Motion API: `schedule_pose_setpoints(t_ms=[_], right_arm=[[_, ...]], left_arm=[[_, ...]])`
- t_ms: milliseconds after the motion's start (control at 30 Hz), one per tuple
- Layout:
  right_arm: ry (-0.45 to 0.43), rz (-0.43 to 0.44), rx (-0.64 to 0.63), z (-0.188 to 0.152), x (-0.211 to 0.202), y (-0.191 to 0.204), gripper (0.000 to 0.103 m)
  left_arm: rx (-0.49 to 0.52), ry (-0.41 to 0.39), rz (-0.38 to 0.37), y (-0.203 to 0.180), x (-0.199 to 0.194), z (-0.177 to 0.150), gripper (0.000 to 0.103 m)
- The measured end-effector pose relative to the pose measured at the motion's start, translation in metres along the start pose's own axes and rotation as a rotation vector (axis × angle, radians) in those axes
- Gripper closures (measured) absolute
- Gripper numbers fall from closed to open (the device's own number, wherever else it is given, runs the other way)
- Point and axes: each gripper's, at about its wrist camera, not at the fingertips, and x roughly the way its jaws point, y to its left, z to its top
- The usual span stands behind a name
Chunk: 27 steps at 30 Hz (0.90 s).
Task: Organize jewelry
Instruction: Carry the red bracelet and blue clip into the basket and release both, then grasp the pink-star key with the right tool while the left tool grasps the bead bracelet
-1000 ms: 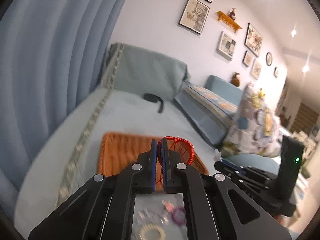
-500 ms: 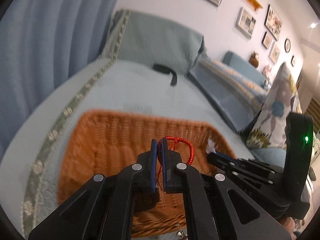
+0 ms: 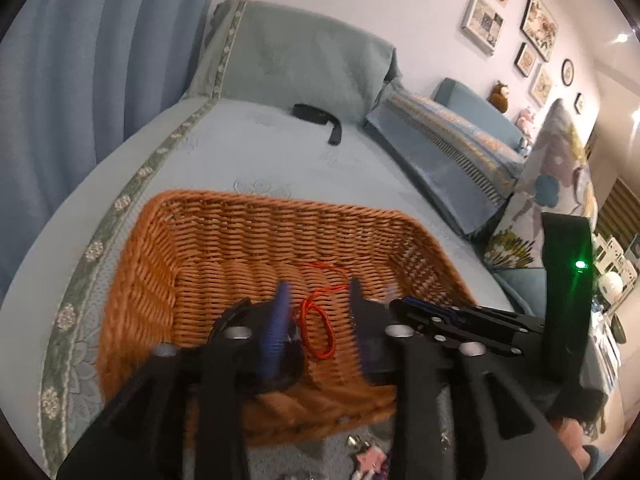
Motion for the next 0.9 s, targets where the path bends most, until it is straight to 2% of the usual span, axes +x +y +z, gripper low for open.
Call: schedule_pose_setpoints(t_ms=[167,200,267,300,333,433,533,667,767,900], right_arm=[[-0.057,0.050,0.007,-0.009,-0.045,-0.001,0.088],[-0.071,0.065,0.011,-0.013,-0.057,0.000,0.085],[-0.106,0.088,0.021,-0.022,-0.081,0.001,0.069],[-0.124,0.092,0.025,-0.026,-0.092,0.003,0.056],[-0.145,0.095,0.027,-0.032,-0.103,0.005,0.054],[-0.192,0.130,0.026,-0.058,-0.138,0.016,0.054],[-0.199,0.162,0.029,-0.087,-0.154,0.028,0.054],[-0.149,0.182,-0.045,-0.137,-0.156,0.064,0.054],[-0.096,0.193,-0.122,-0.165,-0.148,0.088,0.054],[-0.053,0.196,-0.210,-0.187,-0.131,0.113,0.054]], left_arm=[[0.034,-0.064,-0.019,-0.012,-0.056,0.000,0.061],[0.041,-0.076,-0.025,-0.015,-0.068,-0.001,0.060],[0.060,-0.104,-0.037,-0.021,-0.097,-0.007,0.059],[0.070,-0.117,-0.038,-0.024,-0.111,-0.011,0.058],[0.080,-0.128,-0.037,-0.026,-0.126,-0.016,0.058],[0.091,-0.150,-0.031,-0.029,-0.162,-0.034,0.052],[0.079,-0.146,0.014,-0.025,-0.184,-0.058,0.048],[-0.005,-0.100,0.051,-0.002,-0.188,-0.092,0.048],[-0.085,-0.047,0.005,0.021,-0.177,-0.118,0.049],[-0.082,0.018,0.014,0.031,-0.156,-0.130,0.050]])
